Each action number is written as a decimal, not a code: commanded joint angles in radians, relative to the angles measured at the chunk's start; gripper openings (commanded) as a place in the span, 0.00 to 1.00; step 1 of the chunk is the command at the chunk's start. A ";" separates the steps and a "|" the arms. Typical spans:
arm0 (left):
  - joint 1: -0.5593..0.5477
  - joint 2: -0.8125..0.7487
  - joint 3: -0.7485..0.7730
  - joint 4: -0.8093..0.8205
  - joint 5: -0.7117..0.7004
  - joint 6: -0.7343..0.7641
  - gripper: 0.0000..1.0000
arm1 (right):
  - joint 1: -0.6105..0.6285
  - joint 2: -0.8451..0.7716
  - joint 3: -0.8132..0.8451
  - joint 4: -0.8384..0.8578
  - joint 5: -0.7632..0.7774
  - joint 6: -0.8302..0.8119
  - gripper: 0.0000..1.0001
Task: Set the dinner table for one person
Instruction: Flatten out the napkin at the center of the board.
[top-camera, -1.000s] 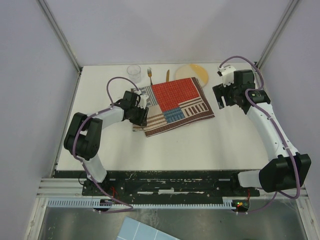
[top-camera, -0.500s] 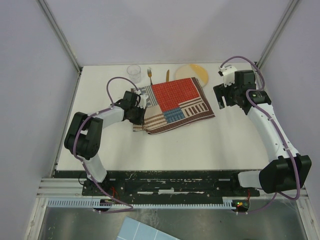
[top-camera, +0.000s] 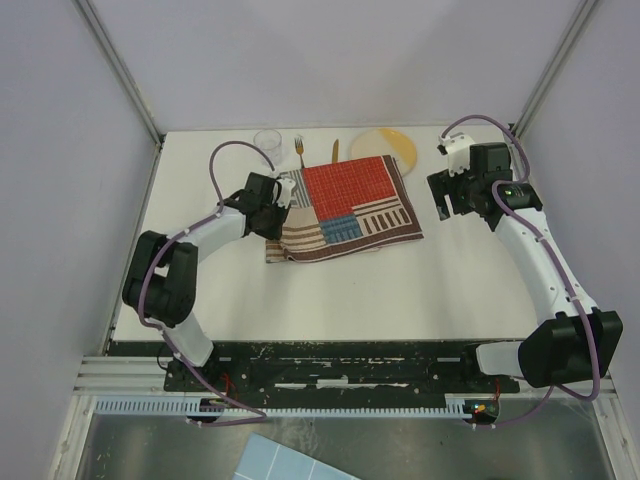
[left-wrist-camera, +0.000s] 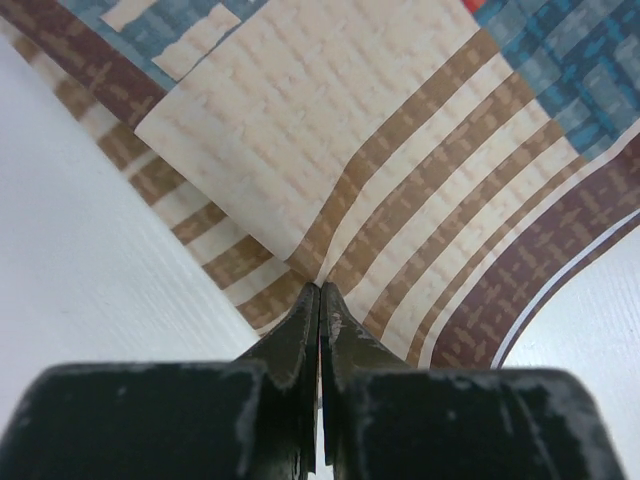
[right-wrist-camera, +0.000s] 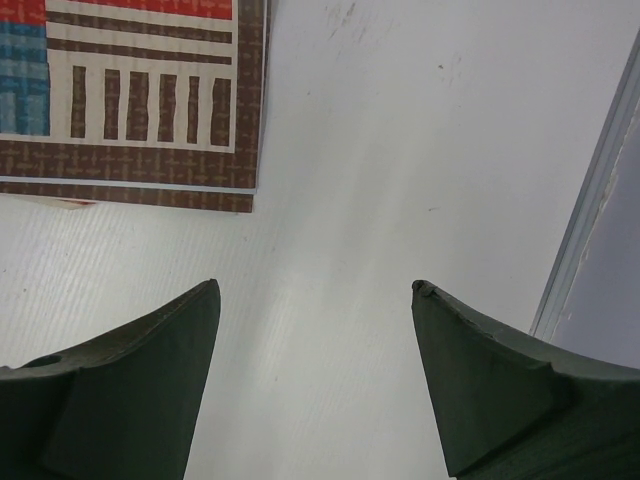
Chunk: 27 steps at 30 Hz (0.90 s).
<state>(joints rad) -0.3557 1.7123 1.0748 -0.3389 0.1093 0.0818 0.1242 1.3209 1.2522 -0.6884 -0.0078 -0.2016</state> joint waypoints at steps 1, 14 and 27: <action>0.000 -0.054 0.060 0.009 -0.076 0.076 0.03 | -0.006 -0.041 0.000 0.045 -0.012 0.014 0.86; 0.010 0.047 0.077 0.047 -0.167 0.118 0.03 | -0.008 -0.049 -0.006 0.045 -0.020 0.011 0.86; 0.104 0.003 0.149 0.034 -0.196 0.143 0.03 | -0.009 -0.049 -0.014 0.046 -0.033 0.021 0.86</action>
<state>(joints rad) -0.2825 1.7714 1.1667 -0.3363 -0.0532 0.1638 0.1215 1.3079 1.2419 -0.6872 -0.0261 -0.1978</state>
